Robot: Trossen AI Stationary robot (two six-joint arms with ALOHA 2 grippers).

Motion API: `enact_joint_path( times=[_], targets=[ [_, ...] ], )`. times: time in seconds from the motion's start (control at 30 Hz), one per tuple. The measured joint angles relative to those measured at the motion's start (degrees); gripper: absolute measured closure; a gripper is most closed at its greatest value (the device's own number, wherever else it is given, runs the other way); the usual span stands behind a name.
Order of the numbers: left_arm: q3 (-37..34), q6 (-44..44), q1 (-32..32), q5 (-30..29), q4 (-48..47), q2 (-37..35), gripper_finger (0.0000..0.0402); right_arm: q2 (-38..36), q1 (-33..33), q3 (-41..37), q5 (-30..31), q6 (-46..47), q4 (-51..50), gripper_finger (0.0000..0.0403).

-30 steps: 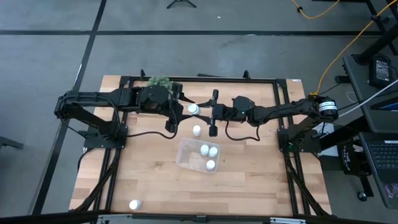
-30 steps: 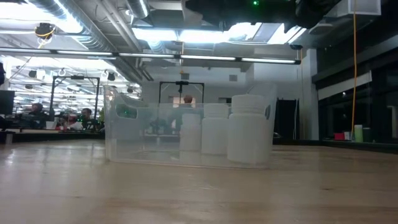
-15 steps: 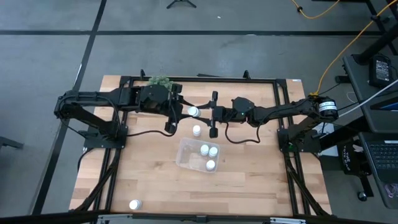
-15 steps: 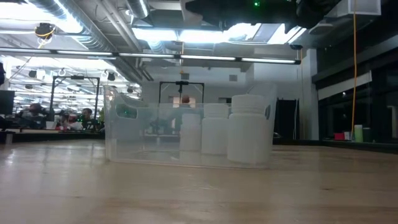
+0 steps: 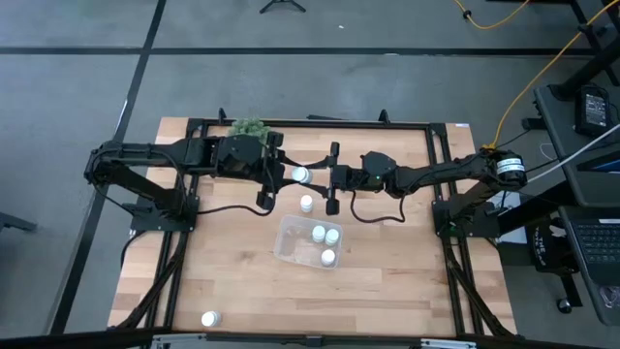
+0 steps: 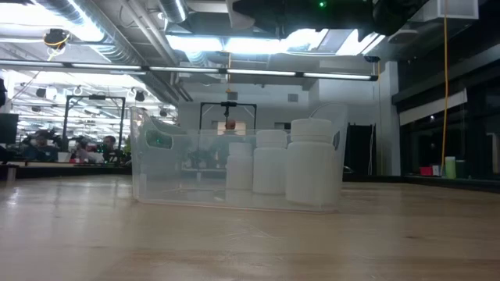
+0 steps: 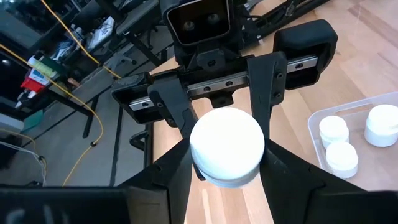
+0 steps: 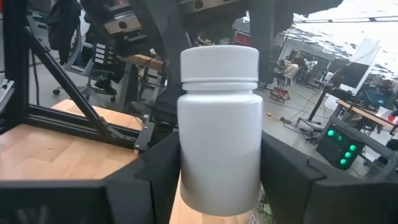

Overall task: Pick and place pill bottles into a basket
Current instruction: Adjust the white medicine bottle on the transparent bin

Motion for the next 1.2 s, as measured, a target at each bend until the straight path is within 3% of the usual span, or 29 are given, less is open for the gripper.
enact_joint_path(
  times=[0.3, 0.97, 1.2],
  targets=[
    [0.0, 0.3, -0.1, 0.1, -0.2, 0.0, 0.0248, 0.0, -0.1, 0.0, 0.3, 1.1, -0.3, 0.017],
    [0.0, 0.4, -0.1, -0.6, -1.6, 0.1, 0.025, -0.1, -0.1, 0.1, 0.2, 2.6, -2.1, 0.0163],
    [0.0, 0.8, -0.1, -0.5, -2.0, 0.1, 0.025, -0.1, -0.1, 0.2, 0.1, 4.1, -1.9, 0.0107]
  ],
)
